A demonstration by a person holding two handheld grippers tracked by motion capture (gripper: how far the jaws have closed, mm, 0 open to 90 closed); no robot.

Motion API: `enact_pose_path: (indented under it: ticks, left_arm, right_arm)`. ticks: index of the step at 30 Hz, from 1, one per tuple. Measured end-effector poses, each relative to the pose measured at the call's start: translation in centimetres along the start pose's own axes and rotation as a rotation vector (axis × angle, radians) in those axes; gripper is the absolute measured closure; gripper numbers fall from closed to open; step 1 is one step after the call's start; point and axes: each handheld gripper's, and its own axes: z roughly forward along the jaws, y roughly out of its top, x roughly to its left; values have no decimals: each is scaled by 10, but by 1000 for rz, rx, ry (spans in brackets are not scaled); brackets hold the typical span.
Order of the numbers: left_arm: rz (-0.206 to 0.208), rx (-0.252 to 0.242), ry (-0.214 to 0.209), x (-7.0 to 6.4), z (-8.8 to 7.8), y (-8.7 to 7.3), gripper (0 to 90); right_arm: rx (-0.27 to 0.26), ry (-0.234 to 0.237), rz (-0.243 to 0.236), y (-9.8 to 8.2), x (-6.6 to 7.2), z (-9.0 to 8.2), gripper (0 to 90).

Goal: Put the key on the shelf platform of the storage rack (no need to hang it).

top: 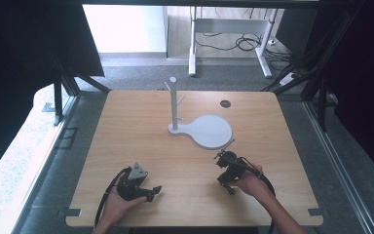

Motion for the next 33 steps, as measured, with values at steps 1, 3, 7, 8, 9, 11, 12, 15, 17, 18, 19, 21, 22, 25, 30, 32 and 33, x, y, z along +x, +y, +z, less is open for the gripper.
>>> enact_pose_path:
  ticks: [1, 3, 7, 8, 9, 11, 12, 15, 17, 18, 19, 21, 22, 25, 30, 32, 33]
  left_arm:
    - [0, 0, 0, 0, 0, 0, 238]
    - [-2, -1, 0, 1, 0, 0, 238]
    - [-2, -1, -1, 0, 0, 0, 237]
    - [-2, 0, -1, 0, 0, 0, 237]
    - [-2, 1, -1, 0, 0, 0, 237]
    - [-2, 2, -1, 0, 0, 0, 237]
    - [-2, 2, -1, 0, 0, 0, 237]
    - [-4, 2, -1, 1, 1, 0, 237]
    - [-2, 4, 0, 1, 1, -1, 237]
    - [-2, 5, -1, 1, 1, -1, 237]
    - [-3, 5, 0, 2, 1, -1, 237]
    - [-8, 5, -1, 2, 0, -1, 237]
    - [-8, 5, -1, 2, 0, -1, 237]
    - [-18, -6, -22, 3, -1, -1, 237]
    - [-18, -7, -22, 3, -1, -1, 237]
    - [-17, -8, -23, 3, -1, -1, 237]
    - [-16, -10, -24, 3, -1, 0, 237]
  right_arm:
    - [2, -1, -1, 0, 0, 1, 815]
    - [11, 3, 7, 1, 1, 2, 828]
    - [31, 4, -1, 1, 2, 5, 847]
    - [31, 4, -1, 1, 2, 5, 847]
    - [32, 3, -1, 1, 2, 5, 850]
    - [44, -1, -2, 1, 2, 6, 867]
    - [44, -1, -2, 1, 2, 6, 867]
    - [53, -10, 3, 1, 3, 5, 878]
    - [61, -8, -5, 1, 3, 5, 882]
    - [67, -6, -8, 1, 3, 5, 885]
    - [72, -4, -15, 1, 3, 5, 886]
    - [91, -2, -29, 1, 4, 4, 888]
    - [91, -2, -29, 1, 4, 4, 888]
    - [94, 9, -39, -1, 4, 4, 889]
    - [97, 14, -51, -3, 2, -2, 890]
    - [94, 15, -46, -3, 3, -6, 891]
    - [93, 13, -52, -3, 2, -9, 891]
